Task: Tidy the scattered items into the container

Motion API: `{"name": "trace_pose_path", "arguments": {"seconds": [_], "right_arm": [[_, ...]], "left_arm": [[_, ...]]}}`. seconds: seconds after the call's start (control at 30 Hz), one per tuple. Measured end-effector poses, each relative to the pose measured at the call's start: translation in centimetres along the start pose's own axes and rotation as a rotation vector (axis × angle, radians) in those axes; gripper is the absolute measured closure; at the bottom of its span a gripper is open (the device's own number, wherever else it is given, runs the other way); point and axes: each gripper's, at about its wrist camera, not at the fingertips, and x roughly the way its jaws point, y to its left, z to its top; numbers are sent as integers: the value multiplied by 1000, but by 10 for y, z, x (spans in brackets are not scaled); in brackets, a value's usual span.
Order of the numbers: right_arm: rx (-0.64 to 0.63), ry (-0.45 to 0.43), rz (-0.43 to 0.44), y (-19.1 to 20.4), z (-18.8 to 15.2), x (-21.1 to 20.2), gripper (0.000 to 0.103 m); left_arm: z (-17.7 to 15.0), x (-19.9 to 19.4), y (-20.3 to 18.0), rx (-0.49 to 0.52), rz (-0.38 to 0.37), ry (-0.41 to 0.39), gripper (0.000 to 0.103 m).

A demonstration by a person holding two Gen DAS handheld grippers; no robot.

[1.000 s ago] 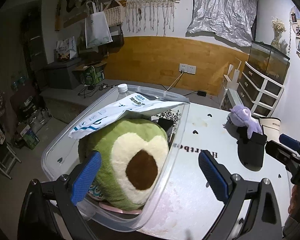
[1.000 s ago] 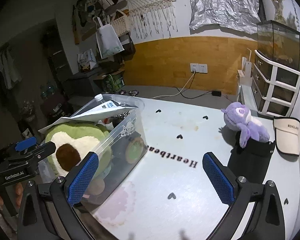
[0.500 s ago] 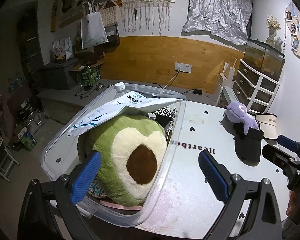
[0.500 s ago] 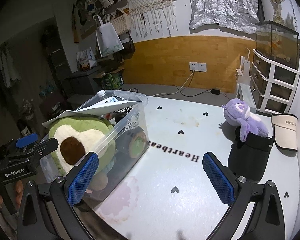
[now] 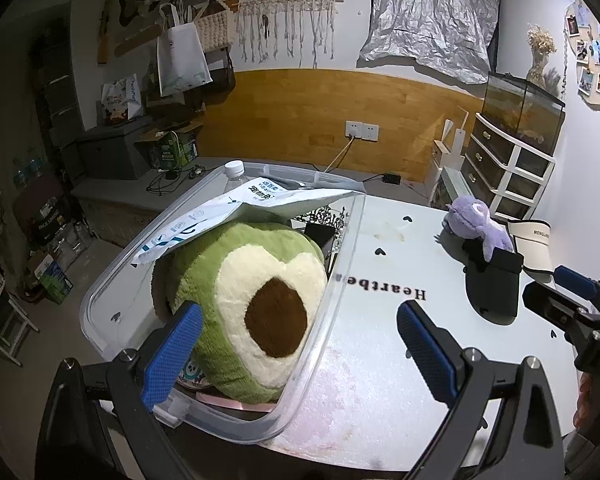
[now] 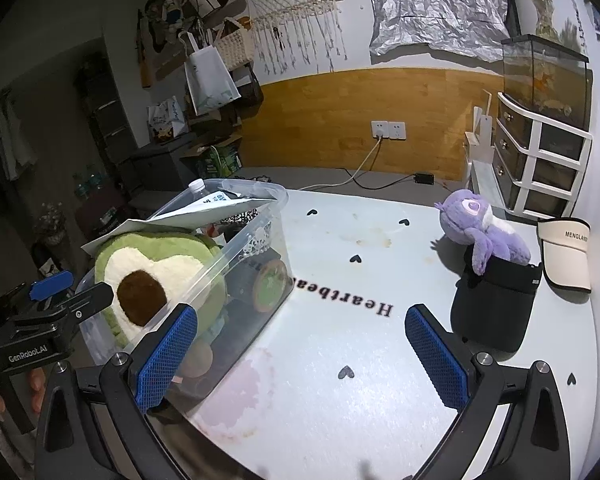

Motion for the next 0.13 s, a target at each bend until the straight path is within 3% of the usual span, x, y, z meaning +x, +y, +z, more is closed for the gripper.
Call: {"name": "trace_pose_path", "arguments": {"seconds": [0.13], "right_arm": [[2, 2, 1, -1, -1, -1, 0]], "left_arm": [[0, -1, -2, 2, 0, -7, 5]]}}
